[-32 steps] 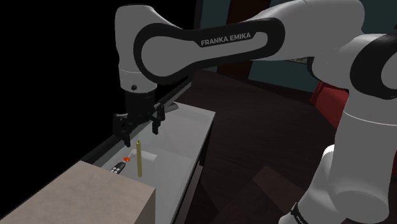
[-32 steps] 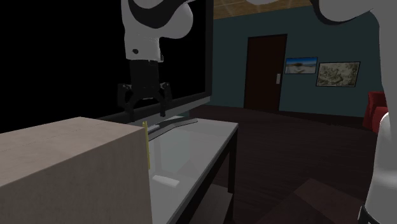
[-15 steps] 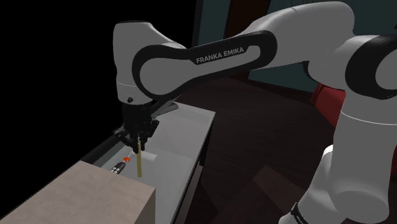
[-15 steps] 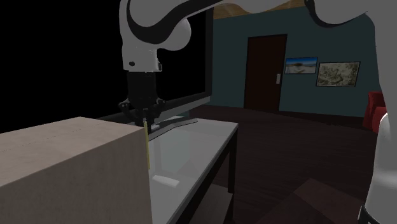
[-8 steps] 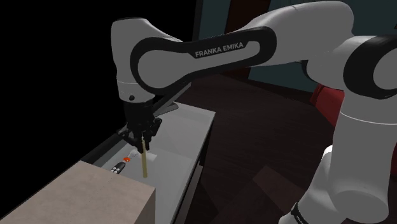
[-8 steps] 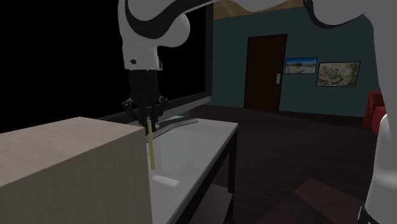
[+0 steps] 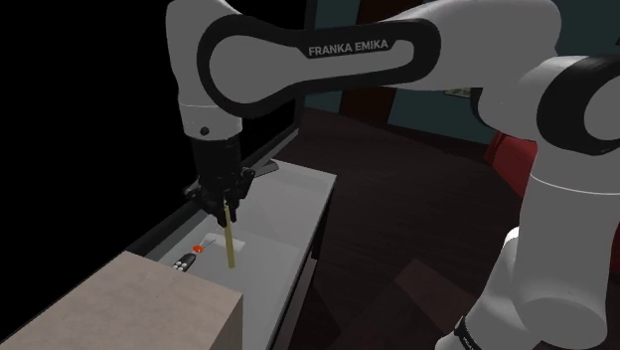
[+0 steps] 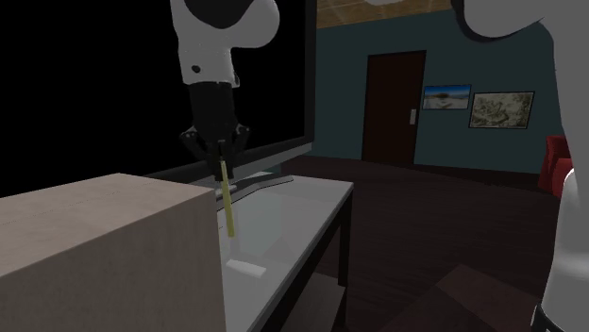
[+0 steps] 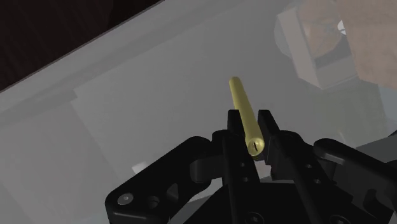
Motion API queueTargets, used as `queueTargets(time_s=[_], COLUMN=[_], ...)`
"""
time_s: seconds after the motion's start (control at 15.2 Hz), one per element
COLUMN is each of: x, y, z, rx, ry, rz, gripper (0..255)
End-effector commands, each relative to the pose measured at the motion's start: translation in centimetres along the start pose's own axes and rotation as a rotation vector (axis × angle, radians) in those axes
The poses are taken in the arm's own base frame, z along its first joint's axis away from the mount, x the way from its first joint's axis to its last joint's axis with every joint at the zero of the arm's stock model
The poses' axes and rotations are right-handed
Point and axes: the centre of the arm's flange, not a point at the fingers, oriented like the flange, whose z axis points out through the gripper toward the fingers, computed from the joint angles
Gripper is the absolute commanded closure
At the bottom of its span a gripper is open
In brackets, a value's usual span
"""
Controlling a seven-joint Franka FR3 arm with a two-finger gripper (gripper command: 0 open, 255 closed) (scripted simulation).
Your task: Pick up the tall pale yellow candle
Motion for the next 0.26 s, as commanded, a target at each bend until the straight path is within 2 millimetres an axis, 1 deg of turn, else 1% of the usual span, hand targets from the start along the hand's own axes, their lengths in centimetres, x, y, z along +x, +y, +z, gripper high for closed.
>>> queueTargets(time_s=[0.0,0.07,0.2], x=[0.26,0.21,0.20], y=[-0.30,-0.28,-0.27], z=[-2.44,-2.96,-3.05], rx=[0.046,0.046,0.046], ry=[0.070,0.070,0.070], rz=[-0.001,-0.001,-0.001], gripper=[255,255,255])
